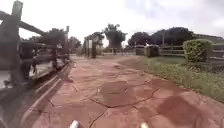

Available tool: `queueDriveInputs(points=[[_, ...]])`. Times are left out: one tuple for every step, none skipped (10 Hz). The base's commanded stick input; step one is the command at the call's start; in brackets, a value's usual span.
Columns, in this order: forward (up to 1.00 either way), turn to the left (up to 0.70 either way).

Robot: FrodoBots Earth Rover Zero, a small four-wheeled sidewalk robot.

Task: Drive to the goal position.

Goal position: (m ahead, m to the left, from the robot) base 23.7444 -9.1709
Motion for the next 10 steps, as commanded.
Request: queueDriveInputs(points=[[0.7,0.0],[0.7,0.0],[0.7,0.0],[0.7,0.0],[0.7,0.0],[0.7,0.0],[0.7,0.1],[0.7,0.34],[0.7,0.35],[0.7,0.25]])
